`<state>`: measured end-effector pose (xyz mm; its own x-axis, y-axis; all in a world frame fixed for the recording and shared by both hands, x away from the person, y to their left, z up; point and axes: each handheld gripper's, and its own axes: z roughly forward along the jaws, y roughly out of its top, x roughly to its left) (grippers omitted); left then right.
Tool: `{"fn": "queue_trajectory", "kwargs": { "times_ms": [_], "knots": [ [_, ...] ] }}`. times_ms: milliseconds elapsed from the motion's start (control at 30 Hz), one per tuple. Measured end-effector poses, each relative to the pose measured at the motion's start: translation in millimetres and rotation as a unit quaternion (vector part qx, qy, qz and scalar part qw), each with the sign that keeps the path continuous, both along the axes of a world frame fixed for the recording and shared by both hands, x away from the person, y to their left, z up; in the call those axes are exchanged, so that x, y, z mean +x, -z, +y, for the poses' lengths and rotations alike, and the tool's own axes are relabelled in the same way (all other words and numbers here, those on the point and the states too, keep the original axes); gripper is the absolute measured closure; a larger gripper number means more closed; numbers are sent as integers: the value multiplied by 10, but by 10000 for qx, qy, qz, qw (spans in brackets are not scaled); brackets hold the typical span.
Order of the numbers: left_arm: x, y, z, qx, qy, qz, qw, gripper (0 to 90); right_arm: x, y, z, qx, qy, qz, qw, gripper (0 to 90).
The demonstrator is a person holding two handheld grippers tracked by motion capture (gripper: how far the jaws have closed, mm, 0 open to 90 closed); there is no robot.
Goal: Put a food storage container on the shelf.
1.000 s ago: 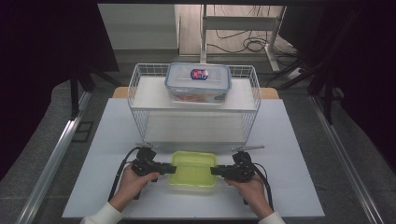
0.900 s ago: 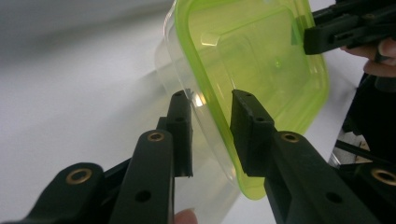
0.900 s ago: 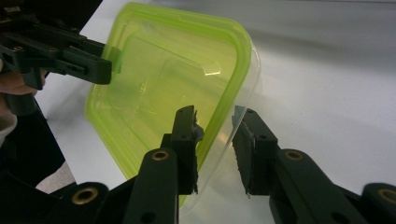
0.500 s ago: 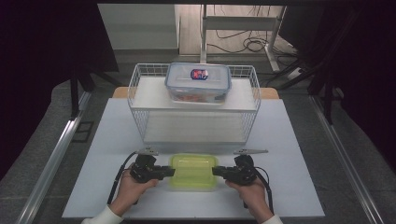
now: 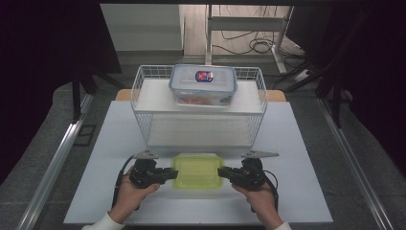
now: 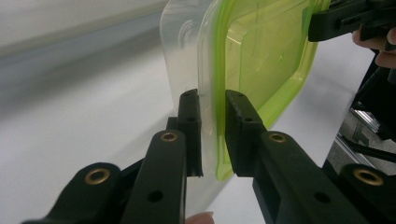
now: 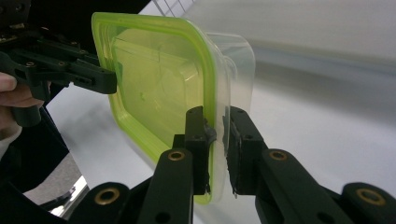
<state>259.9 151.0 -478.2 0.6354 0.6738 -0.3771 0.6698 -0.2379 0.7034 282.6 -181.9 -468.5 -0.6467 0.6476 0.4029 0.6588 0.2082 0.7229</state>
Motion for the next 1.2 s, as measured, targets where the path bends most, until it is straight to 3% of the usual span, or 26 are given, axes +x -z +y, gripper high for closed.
{"fn": "queue_trajectory", "kwargs": {
  "times_ms": [167,500,667,833,933,1200],
  "knots": [
    [-18,-92,-21,-11,14,-103,9999,775,-28,-125,-9,-86,-61,-258,9996,792],
    [60,-368,-33,34,66,-221,9997,774,30,-352,-28,-76,-75,-392,9992,792],
    [92,-635,-41,44,72,-441,9990,775,45,-607,-42,-47,-51,-588,9982,792],
    [148,-914,-29,-119,72,-593,9981,778,72,-925,-46,-95,-70,-800,9967,791],
    [182,-1068,-43,-19,60,-720,9974,778,112,-1082,-45,-151,-89,-878,9960,792],
    [352,-1393,-20,-106,38,-789,9968,784,246,-1406,-43,-81,-55,-984,9951,791]
  ]
}}
